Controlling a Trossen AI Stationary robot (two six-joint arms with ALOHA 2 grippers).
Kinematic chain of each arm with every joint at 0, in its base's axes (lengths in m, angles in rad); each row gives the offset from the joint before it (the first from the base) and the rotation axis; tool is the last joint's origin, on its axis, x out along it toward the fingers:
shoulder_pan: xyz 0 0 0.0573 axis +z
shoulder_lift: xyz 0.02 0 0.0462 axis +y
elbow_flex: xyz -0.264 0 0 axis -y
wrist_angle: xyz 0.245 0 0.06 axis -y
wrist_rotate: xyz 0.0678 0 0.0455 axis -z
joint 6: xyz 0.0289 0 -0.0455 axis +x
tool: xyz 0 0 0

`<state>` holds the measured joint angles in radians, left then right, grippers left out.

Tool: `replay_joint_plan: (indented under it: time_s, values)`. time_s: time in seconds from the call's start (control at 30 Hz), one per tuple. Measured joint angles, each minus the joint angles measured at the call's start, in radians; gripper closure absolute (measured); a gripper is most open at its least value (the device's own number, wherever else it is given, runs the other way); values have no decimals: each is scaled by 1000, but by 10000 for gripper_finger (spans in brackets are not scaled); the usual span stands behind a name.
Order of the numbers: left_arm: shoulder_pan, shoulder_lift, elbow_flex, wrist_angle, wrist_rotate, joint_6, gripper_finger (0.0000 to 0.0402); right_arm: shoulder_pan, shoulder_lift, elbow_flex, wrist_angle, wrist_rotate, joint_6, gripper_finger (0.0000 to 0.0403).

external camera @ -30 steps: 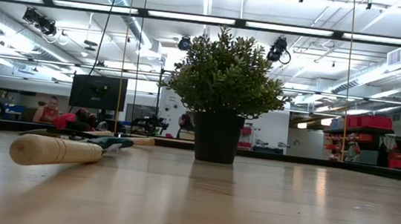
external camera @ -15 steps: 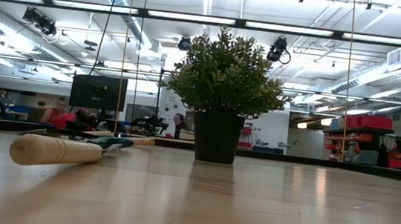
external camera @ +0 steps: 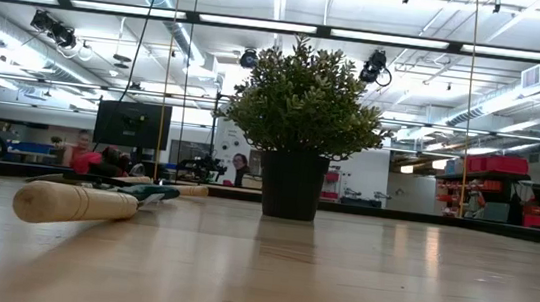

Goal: Pick & Place Garden tools in Gardening bag
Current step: Put the bottom brown hand rake into the white gardening bag

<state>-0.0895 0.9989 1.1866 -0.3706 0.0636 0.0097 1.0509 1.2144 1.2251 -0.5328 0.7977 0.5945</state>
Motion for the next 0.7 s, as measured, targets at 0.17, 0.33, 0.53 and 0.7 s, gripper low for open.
replay_joint_plan:
  time_s: [0.17,0.33,0.53,0.7]
  values:
    - [0,0,0,0,-31,0,397,35,0,0,31,-16,-11,337]
    - [0,0,0,0,-34,1,397,54,0,0,55,-82,-55,337]
    - [0,0,0,-1,-15,-12,397,84,0,-2,57,-109,-100,337]
    - [0,0,0,-3,-15,-29,397,99,-30,-88,169,-204,-161,337]
